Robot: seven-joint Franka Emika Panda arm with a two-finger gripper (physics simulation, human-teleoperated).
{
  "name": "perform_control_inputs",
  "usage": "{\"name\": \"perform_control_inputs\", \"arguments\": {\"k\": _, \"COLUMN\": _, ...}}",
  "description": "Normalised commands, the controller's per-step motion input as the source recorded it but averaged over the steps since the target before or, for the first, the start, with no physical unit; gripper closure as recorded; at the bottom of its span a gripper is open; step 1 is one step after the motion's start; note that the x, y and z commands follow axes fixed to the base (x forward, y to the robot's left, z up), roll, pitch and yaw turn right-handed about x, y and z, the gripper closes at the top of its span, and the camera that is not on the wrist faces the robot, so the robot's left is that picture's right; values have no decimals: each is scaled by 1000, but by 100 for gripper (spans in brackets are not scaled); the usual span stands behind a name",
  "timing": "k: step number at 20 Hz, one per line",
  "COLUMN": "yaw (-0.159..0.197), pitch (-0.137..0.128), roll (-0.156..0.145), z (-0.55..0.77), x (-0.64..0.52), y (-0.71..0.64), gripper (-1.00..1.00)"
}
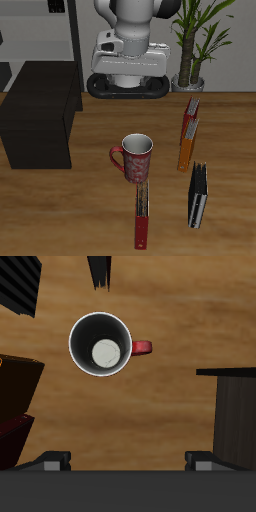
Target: Place the left red book in the top region of the shelf
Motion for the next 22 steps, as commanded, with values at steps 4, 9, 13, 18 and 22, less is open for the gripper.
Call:
{"name": "perform_control_inputs", "arguments": {"k": 4, "yaw": -4, "pitch": 8, "roll": -34, "z": -37, "x": 26, "y": -74, "gripper": -100}}
{"name": "perform_control_inputs", "arguments": {"k": 9, "yaw": -28, "pitch": 4, "roll": -20, "z": -93, "x": -77, "y": 38, "gripper": -100}}
{"name": "perform_control_inputs", "arguments": {"k": 13, "yaw": -70, "pitch": -1, "roll": -30, "z": -82, "x": -230, "y": 177, "gripper": -100}}
{"name": "perform_control_inputs", "arguments": {"k": 18, "yaw": -87, "pitch": -25, "roll": -51, "z": -57, "x": -396, "y": 376, "gripper": -100}}
{"name": "perform_control_inputs", "arguments": {"k": 22, "yaw": 31, "pitch": -48, "roll": 78, "z": -45, "x": -481, "y": 615, "gripper": -100}}
